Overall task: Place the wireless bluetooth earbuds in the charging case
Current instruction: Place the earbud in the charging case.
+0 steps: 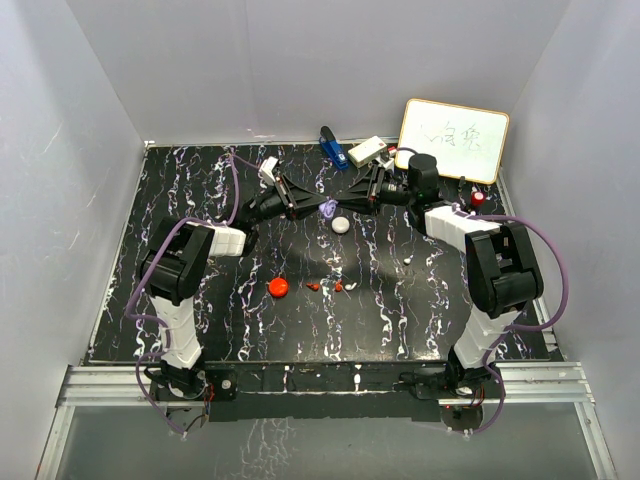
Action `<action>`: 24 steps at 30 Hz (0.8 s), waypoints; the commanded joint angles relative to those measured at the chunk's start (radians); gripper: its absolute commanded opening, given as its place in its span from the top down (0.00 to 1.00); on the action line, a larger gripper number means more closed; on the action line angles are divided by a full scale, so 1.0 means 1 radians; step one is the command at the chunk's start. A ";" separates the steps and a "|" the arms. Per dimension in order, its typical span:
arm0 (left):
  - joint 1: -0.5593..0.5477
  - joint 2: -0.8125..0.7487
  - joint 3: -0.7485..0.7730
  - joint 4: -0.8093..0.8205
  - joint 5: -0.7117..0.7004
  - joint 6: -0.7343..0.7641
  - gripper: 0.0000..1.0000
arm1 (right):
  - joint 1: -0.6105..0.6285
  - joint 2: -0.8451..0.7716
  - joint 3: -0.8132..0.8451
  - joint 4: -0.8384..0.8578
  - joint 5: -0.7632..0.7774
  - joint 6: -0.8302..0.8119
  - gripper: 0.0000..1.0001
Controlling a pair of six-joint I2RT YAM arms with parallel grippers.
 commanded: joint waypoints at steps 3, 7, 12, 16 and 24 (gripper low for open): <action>-0.010 -0.011 0.037 0.047 -0.013 -0.003 1.00 | 0.010 -0.028 -0.014 0.080 -0.019 -0.005 1.00; -0.016 -0.010 0.037 0.052 -0.018 -0.007 1.00 | 0.010 -0.027 -0.018 0.086 -0.019 -0.003 1.00; -0.021 -0.013 0.039 0.052 -0.019 -0.008 1.00 | 0.012 -0.025 -0.024 0.091 -0.020 -0.002 1.00; -0.023 -0.017 0.037 0.057 -0.023 -0.011 1.00 | 0.012 -0.023 -0.027 0.093 -0.021 -0.002 1.00; -0.023 -0.025 0.038 0.054 -0.023 -0.011 1.00 | 0.012 -0.021 -0.035 0.097 -0.021 -0.003 1.00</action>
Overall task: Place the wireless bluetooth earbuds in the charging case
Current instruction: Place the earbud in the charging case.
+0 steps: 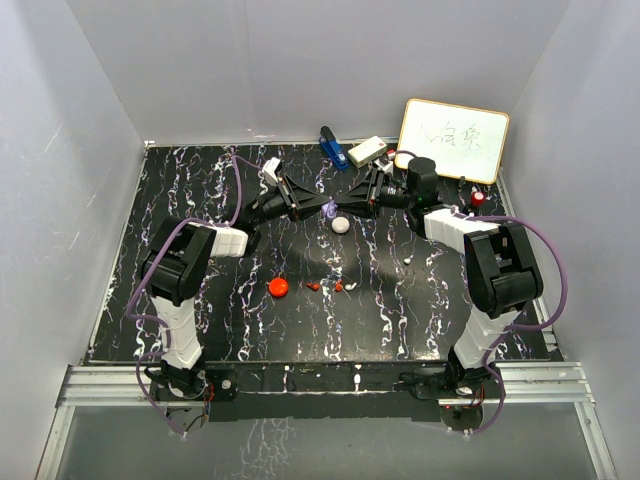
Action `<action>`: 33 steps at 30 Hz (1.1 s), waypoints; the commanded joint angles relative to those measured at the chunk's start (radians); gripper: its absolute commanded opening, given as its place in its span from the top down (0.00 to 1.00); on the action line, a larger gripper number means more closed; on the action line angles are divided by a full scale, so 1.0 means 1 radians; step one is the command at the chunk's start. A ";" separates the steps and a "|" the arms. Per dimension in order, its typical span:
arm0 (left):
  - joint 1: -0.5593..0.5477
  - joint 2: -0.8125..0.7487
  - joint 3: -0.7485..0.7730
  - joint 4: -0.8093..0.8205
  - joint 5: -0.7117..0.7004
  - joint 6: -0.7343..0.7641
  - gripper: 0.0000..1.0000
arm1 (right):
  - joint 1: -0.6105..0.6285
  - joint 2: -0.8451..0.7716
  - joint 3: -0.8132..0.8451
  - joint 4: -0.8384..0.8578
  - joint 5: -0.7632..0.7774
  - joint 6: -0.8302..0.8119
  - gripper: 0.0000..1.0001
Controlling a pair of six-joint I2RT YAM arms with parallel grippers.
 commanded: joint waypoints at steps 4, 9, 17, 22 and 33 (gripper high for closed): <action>-0.004 -0.027 0.033 0.054 -0.004 0.001 1.00 | 0.006 -0.016 -0.006 0.066 -0.018 -0.005 1.00; -0.004 -0.035 0.031 0.054 -0.005 0.001 1.00 | 0.005 -0.012 -0.013 0.071 -0.020 -0.005 1.00; -0.004 -0.046 0.025 0.058 -0.003 -0.001 1.00 | 0.004 -0.005 -0.015 0.076 -0.021 -0.004 1.00; -0.004 -0.061 0.021 0.055 -0.004 -0.002 1.00 | 0.004 -0.001 -0.013 0.077 -0.021 -0.006 1.00; -0.004 -0.086 0.019 0.042 -0.004 0.005 1.00 | 0.004 0.005 -0.018 0.081 -0.020 -0.007 1.00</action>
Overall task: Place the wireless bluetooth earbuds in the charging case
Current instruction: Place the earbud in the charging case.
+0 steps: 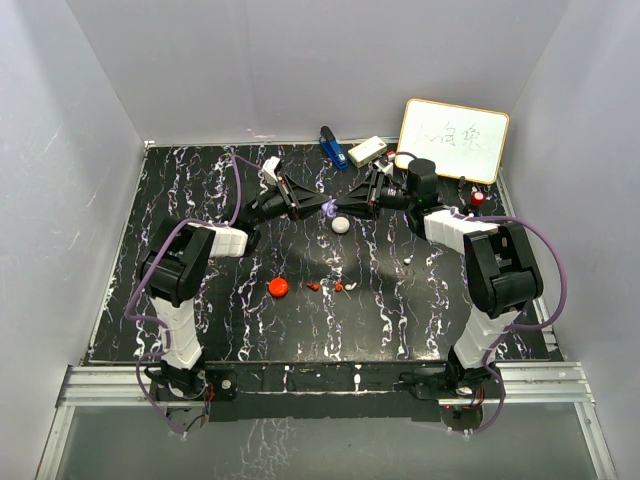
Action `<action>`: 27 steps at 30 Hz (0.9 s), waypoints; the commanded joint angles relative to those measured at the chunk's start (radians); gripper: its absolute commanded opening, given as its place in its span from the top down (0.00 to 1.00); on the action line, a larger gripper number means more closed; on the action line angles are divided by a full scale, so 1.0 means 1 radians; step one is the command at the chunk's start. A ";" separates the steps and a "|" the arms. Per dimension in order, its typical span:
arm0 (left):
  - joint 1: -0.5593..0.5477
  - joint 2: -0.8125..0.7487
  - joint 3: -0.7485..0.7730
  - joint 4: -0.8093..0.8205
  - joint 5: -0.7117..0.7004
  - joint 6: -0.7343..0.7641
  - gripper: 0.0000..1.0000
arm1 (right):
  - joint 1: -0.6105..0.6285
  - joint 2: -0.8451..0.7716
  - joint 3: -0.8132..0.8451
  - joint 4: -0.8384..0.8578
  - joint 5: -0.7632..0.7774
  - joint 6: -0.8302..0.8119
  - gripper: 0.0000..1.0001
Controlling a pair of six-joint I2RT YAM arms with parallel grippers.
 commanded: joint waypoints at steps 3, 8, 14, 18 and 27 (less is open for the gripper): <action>-0.004 -0.085 0.014 0.041 -0.004 0.009 1.00 | 0.004 0.006 -0.002 0.065 -0.017 -0.007 1.00; -0.004 -0.092 0.008 0.040 -0.002 0.011 1.00 | 0.002 0.008 -0.004 0.066 -0.016 -0.007 1.00; -0.005 -0.101 -0.004 0.041 -0.003 0.011 1.00 | -0.001 0.008 -0.004 0.067 -0.014 -0.008 1.00; -0.005 -0.101 -0.011 0.043 -0.004 0.010 1.00 | -0.002 0.009 -0.001 0.068 -0.017 -0.007 1.00; -0.004 -0.107 -0.025 0.056 -0.007 0.004 1.00 | -0.004 0.008 -0.008 0.068 -0.016 -0.007 1.00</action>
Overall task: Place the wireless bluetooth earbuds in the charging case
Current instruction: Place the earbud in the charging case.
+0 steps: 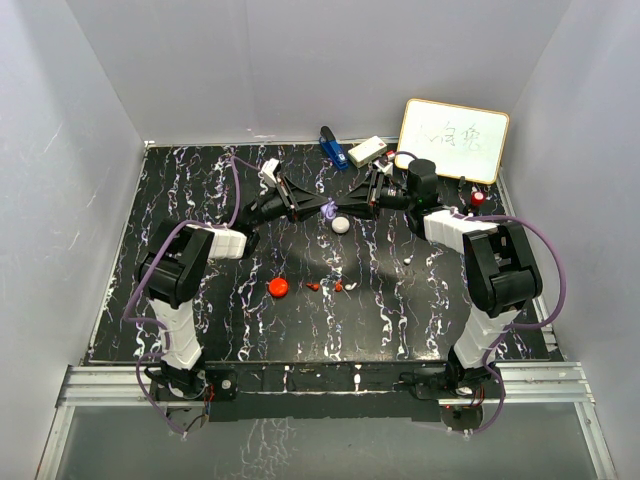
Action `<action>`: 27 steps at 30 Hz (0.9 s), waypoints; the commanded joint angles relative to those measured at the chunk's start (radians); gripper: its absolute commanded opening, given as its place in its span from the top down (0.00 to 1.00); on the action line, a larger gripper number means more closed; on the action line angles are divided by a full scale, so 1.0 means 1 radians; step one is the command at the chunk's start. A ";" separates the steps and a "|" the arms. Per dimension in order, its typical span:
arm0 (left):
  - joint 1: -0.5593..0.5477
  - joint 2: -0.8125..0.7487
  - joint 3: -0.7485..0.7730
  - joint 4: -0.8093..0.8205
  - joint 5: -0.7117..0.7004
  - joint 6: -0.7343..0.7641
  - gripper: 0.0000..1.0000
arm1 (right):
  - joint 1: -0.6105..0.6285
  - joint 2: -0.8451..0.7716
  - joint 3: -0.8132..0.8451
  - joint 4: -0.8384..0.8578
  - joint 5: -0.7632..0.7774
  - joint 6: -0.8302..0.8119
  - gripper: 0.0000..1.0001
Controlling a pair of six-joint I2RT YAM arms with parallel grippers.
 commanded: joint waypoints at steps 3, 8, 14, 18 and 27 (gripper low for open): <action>-0.004 -0.092 0.004 0.056 -0.007 0.004 1.00 | -0.002 0.001 -0.010 0.048 -0.005 -0.007 1.00; -0.004 -0.093 0.017 0.051 -0.008 0.004 1.00 | -0.004 -0.002 -0.013 0.049 -0.005 -0.007 1.00; -0.004 -0.100 0.017 0.048 -0.009 0.004 1.00 | -0.006 -0.002 -0.020 0.049 -0.005 -0.006 1.00; -0.004 -0.103 0.016 0.052 -0.010 0.001 1.00 | -0.009 -0.001 -0.019 0.049 -0.005 -0.001 1.00; -0.003 -0.107 0.023 0.044 -0.007 0.002 1.00 | -0.016 0.001 -0.021 0.049 -0.005 0.003 0.93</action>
